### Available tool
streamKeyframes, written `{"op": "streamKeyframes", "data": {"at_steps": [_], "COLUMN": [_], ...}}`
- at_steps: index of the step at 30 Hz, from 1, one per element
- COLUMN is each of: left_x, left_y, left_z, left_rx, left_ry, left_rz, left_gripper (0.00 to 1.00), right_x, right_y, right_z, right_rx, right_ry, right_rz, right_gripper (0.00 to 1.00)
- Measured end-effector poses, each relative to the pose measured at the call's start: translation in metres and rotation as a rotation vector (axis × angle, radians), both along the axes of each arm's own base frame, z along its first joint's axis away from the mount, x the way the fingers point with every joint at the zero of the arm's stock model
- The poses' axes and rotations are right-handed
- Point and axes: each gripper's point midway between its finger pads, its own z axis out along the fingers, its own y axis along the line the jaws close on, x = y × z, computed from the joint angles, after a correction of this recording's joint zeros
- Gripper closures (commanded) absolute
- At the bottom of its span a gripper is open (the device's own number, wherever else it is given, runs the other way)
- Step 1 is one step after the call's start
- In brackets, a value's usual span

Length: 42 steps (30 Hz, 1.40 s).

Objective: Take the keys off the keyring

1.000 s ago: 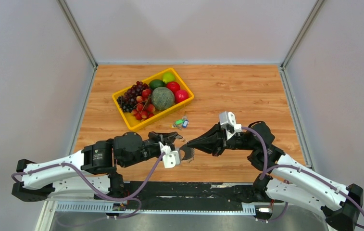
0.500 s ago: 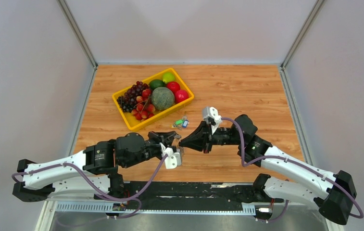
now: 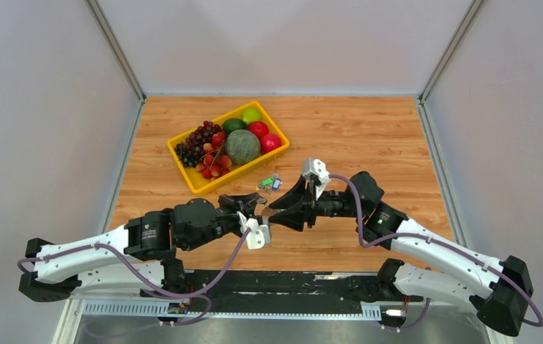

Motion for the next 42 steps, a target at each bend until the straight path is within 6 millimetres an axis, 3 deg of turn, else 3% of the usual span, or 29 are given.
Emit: {"op": "streamKeyframes", "data": {"at_steps": [6,9,24,33,42], "left_x": [0.001,0.001,-0.026,-0.030,-0.032], "left_y": [0.005,0.004,-0.016,-0.024,-0.027], "left_z": [0.006,0.003,0.000,-0.005,-0.008], "left_rx": [-0.032,-0.028,-0.049,-0.038,-0.027], "left_ry": [0.005,0.016,0.082,0.096,0.105], "left_rz": [0.020,0.023,-0.151,-0.184,-0.197], "left_gripper": [1.00,1.00,1.00,1.00,1.00], "right_x": [-0.001,0.001,-0.017,-0.030,-0.029], "right_y": [-0.016,-0.019,-0.024,-0.023,-0.020], "right_z": [0.005,0.005,-0.003,0.002,-0.003], "right_rx": [0.017,0.020,0.025,0.050,0.037], "right_ry": [-0.055,-0.079,-0.258,-0.293,-0.289], "right_rz": [-0.058,-0.075,0.031,0.093,0.098], "right_gripper": [0.52,0.61,0.71,0.74,0.76]}}
